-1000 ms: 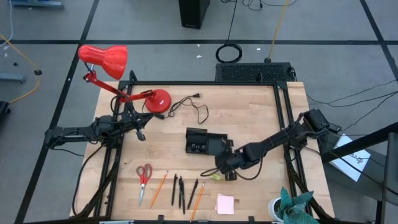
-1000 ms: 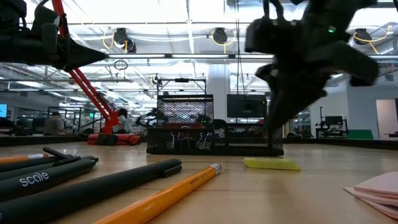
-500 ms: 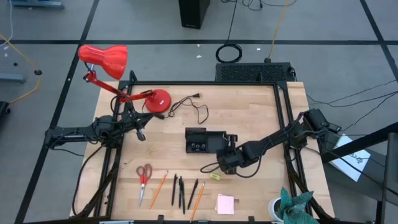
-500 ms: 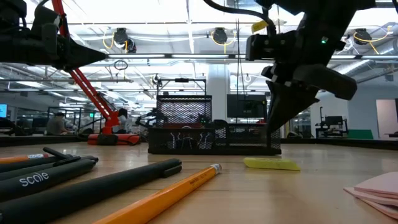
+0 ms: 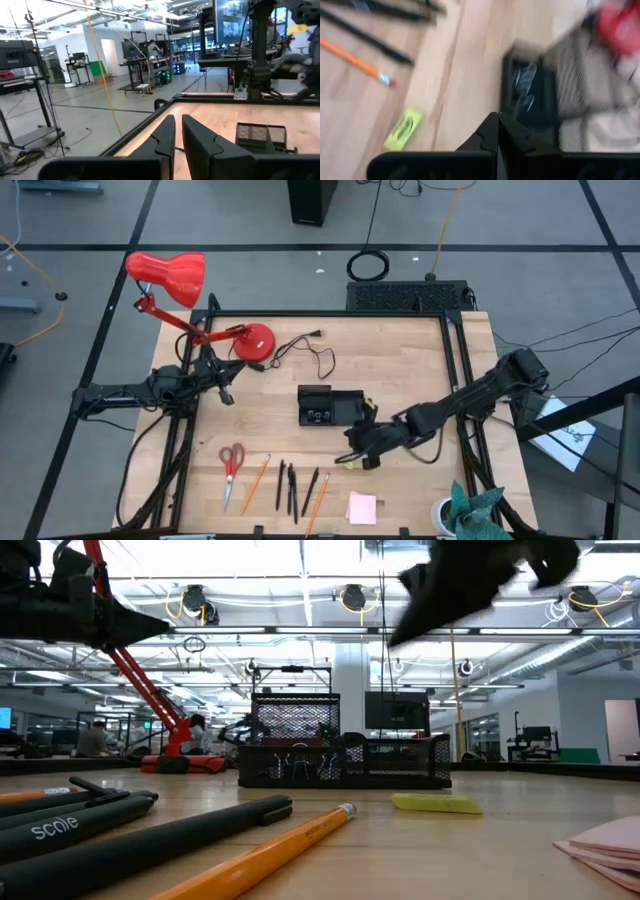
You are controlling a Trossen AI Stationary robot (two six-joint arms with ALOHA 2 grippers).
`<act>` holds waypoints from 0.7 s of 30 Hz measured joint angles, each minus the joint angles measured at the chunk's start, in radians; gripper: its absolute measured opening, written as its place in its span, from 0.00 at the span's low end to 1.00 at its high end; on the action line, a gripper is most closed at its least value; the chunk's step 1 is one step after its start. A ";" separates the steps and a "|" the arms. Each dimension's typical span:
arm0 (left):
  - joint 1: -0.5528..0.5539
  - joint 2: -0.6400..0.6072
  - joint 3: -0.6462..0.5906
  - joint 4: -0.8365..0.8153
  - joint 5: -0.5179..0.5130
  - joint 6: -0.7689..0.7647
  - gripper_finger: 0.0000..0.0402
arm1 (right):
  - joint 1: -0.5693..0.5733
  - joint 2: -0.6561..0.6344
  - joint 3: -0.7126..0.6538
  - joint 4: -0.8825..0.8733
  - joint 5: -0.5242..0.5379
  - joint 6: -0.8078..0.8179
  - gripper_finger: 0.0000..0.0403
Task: Pick and place office supplies into organizer
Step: Put the orange pencil into the desk organizer
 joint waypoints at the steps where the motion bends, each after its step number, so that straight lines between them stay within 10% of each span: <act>1: 0.000 0.000 0.000 0.003 -0.003 -0.002 0.10 | -0.001 -0.024 -0.016 0.051 0.000 -0.058 0.00; 9: 0.000 0.000 0.000 -0.001 -0.006 0.013 0.10 | -0.162 -0.254 -0.350 0.561 -0.256 -0.235 0.00; 21: 0.000 0.000 0.000 0.000 -0.007 0.160 0.10 | -0.394 -0.609 -0.648 0.723 -0.416 -0.221 0.00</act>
